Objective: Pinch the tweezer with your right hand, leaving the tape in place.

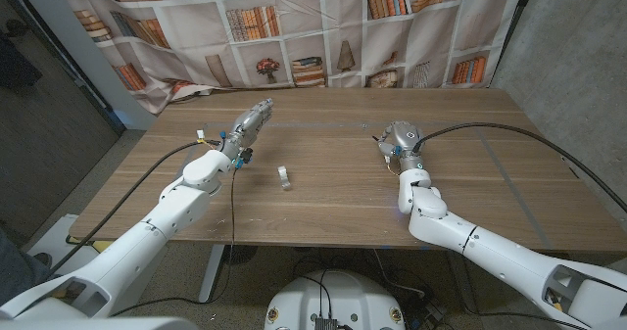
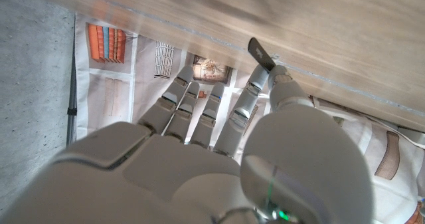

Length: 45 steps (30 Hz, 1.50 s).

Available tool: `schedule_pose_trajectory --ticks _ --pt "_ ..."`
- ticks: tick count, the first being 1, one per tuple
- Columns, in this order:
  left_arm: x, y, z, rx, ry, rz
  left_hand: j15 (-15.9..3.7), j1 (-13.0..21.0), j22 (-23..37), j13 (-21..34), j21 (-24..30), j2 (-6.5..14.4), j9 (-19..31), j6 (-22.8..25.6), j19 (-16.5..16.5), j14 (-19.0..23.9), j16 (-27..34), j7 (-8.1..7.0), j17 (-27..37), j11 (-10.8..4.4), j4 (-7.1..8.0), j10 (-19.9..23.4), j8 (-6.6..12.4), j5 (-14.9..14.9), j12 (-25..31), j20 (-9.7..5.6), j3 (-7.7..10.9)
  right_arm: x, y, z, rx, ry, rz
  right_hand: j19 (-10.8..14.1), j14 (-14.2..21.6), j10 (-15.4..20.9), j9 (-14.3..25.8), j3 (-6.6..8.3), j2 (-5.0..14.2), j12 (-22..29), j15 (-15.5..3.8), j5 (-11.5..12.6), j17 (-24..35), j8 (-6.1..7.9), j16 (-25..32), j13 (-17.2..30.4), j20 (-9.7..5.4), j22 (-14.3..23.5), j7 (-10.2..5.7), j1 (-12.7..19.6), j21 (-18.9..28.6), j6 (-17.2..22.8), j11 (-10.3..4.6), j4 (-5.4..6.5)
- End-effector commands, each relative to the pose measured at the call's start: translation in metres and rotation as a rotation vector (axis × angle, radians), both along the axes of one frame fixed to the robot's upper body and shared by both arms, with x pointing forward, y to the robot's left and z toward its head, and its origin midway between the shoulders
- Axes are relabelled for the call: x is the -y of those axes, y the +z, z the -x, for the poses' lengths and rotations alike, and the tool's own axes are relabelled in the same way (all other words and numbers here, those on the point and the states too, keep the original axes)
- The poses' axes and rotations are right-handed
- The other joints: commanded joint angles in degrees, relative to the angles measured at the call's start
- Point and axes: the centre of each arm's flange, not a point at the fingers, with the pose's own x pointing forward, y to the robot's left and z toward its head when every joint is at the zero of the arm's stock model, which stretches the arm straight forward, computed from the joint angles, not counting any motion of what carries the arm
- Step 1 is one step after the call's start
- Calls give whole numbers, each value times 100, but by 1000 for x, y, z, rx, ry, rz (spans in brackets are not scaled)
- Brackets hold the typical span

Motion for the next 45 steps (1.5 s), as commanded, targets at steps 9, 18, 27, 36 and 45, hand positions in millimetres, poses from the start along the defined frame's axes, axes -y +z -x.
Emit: schedule_pose_trajectory --ticks 9,18,27,36,45 --pt "3 5 -2 7 -1 -10 14 -28 17 33 -4 -19 22 20 -4 57 0 -38 8 -24 3 46 -14 -22 16 48 88 6 25 28 135 11 -34 63 80 74 -9 41 -16 -2 -24 -17 17 -2 11 5 -129 9 -6 54 41 58 3 30" --pt "4 7 -1 13 2 -13 19 -36 17 33 -5 -24 22 19 -3 62 1 -40 8 -28 1 40 -16 -31 12 48 111 7 32 40 190 18 -42 82 105 111 -21 40 -21 -3 -41 -23 19 -10 8 5 -138 10 -6 56 46 63 -18 34" --pt "5 7 -1 12 3 -13 20 -43 16 33 -7 -31 22 18 -2 56 -2 -40 8 -25 -3 34 -17 -40 9 45 135 5 37 43 227 34 -54 143 187 181 -37 40 -20 1 -68 -29 21 -6 17 4 -152 12 -4 62 67 111 -54 40" --pt "7 8 -3 10 4 -15 14 -51 16 33 -9 -38 22 20 0 55 -4 -37 7 -39 -8 36 -17 -53 10 48 164 6 37 42 256 44 -67 241 316 331 -65 64 -21 12 -169 -24 17 43 14 5 -221 16 1 120 99 298 -112 26" --pt "9 9 -4 8 3 -20 12 -57 16 33 -11 -42 22 16 -1 52 -6 -44 7 -30 -13 33 -18 -61 8 44 187 11 38 43 278 44 -72 290 405 439 -84 86 -33 21 -236 -14 17 84 11 8 -273 19 9 171 116 441 -189 10"
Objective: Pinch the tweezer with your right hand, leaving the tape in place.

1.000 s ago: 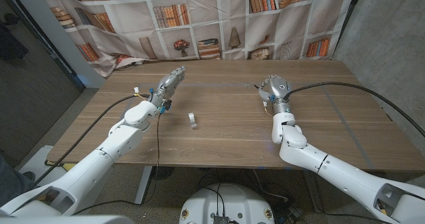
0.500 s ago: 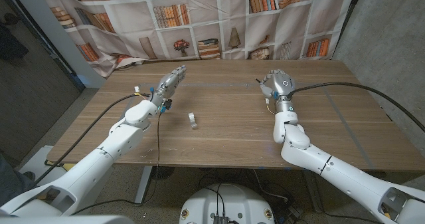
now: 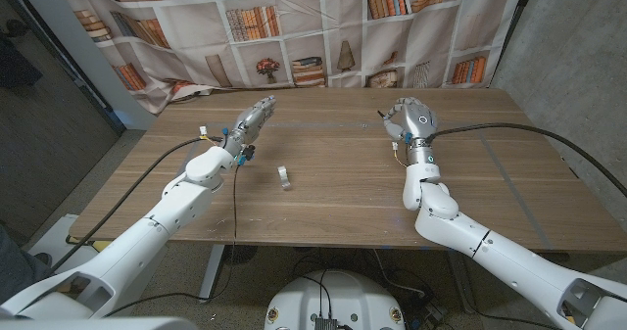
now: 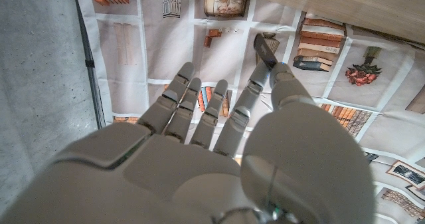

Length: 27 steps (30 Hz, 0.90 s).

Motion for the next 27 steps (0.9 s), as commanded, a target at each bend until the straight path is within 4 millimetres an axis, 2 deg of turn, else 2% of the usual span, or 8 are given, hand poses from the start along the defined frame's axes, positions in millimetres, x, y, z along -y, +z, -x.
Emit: schedule_pose_trajectory --ticks 1,10,27 --pt "3 0 -2 -6 1 -5 7 -26 16 33 -11 -10 22 15 0 -9 -7 -38 6 -29 10 34 -19 -20 8 44 56 7 0 0 28 -5 -19 55 69 60 21 46 8 19 -227 13 18 30 10 5 -261 21 -7 94 20 70 6 3" --pt "5 -1 -1 -8 0 -7 13 -33 16 33 -14 -15 22 17 -1 1 -3 -39 6 -31 6 36 -18 -30 9 49 79 12 1 4 40 -4 -18 37 83 18 1 42 -7 -18 -212 8 25 -13 -1 6 -225 23 -15 84 12 5 53 16" --pt "5 -2 1 -12 -3 -11 13 -50 15 33 -19 -25 22 14 -2 -3 -6 -44 6 -26 -1 39 -20 -48 9 54 118 10 2 6 31 -2 -14 -3 50 -12 -33 22 -23 -68 -170 -14 39 -122 -32 9 -194 27 -15 22 -5 -174 47 58"
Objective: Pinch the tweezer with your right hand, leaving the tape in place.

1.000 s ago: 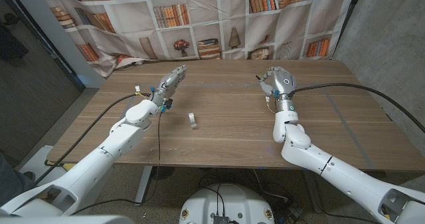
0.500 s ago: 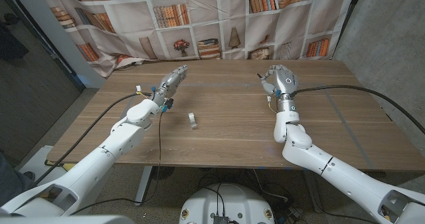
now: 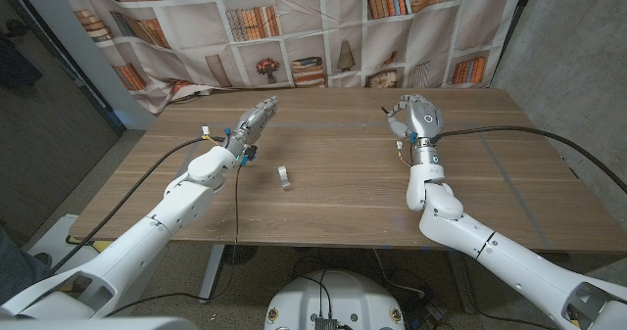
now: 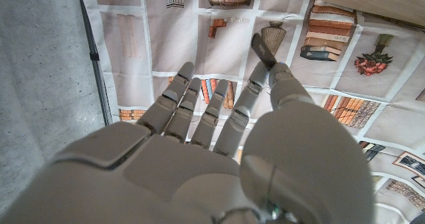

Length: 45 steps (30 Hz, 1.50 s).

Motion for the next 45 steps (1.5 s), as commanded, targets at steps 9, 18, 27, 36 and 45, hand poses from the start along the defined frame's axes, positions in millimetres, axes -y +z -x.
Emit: schedule_pose_trajectory --ticks 9,18,27,36,45 --pt "-2 -1 1 -3 -2 -4 6 -37 15 33 -22 -8 22 13 -4 -3 -6 -43 5 -31 -17 34 -20 -14 6 60 55 -1 1 2 -5 -2 -2 -7 24 -21 2 -7 -9 -36 -140 -18 11 -59 -13 9 -190 28 -12 -70 -9 -88 12 42" --pt "-5 -3 2 -3 2 1 5 -45 15 33 -24 -13 22 14 -2 -5 -8 -43 5 -29 -22 36 -20 -23 7 64 75 -3 -1 3 -7 0 4 -10 30 -17 -9 -7 -10 -48 -145 -22 10 -88 -17 9 -186 29 -12 -79 -11 -120 3 46" --pt "-6 -4 3 -3 5 3 14 -56 15 33 -26 -20 22 11 0 -4 -8 -47 5 -35 -27 34 -21 -35 6 69 100 -4 -1 2 -9 -1 7 -7 30 -11 -20 -4 -11 -61 -149 -25 8 -120 -26 10 -185 29 -12 -86 -13 -145 -5 47" --pt "-6 -4 3 -5 4 0 12 -67 15 33 -28 -25 22 7 1 -8 -9 -44 4 -38 -31 28 -22 -46 3 73 120 -3 -1 1 -21 0 13 -10 29 -14 -26 -3 -15 -71 -142 -26 6 -135 -31 10 -182 29 -12 -91 -15 -153 5 46" --pt "-5 -5 3 -9 4 1 15 -76 14 33 -31 -30 22 10 0 -8 -9 -45 4 -32 -35 24 -21 -55 2 72 137 -5 -3 -1 -35 4 16 -12 27 -16 -32 -4 -19 -82 -134 -28 5 -152 -36 10 -179 29 -11 -101 -18 -162 9 49"
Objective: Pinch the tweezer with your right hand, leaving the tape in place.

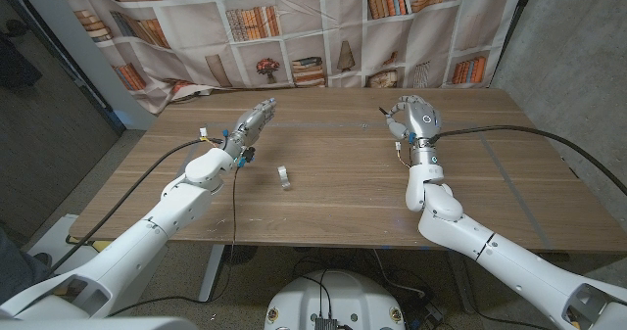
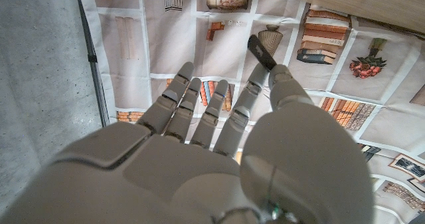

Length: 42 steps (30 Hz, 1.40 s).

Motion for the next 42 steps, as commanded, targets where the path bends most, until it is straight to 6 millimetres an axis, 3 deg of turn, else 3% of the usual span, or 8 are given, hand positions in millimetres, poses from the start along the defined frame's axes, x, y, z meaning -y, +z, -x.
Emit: schedule_pose_trajectory --ticks 1,30,42 --pt "0 -1 0 -3 1 1 14 -44 15 33 -31 0 23 29 -31 -9 -10 -24 4 -31 0 23 -22 -12 2 44 40 -1 -2 -2 -14 6 11 -12 34 -16 2 14 -19 -17 -138 -7 7 -24 -12 10 -180 29 -2 -54 -18 -33 10 34" --pt "1 -3 2 -5 2 1 7 -76 15 33 -37 -12 23 27 -29 -8 -9 -31 4 -36 -10 27 -22 -39 4 45 92 1 0 -1 -6 4 7 -11 31 -50 -16 21 -22 -62 -131 -10 4 -108 -23 12 -171 29 -1 -71 -24 -124 47 35" --pt "0 -4 3 -10 7 4 8 -94 15 33 -40 -17 23 25 -27 -5 -8 -24 4 -48 -14 35 -22 -52 7 50 117 -6 -5 -8 -47 39 35 -9 46 -40 -21 28 -16 -73 -144 -9 3 -134 -22 13 -168 29 -2 -75 -26 -133 43 35"
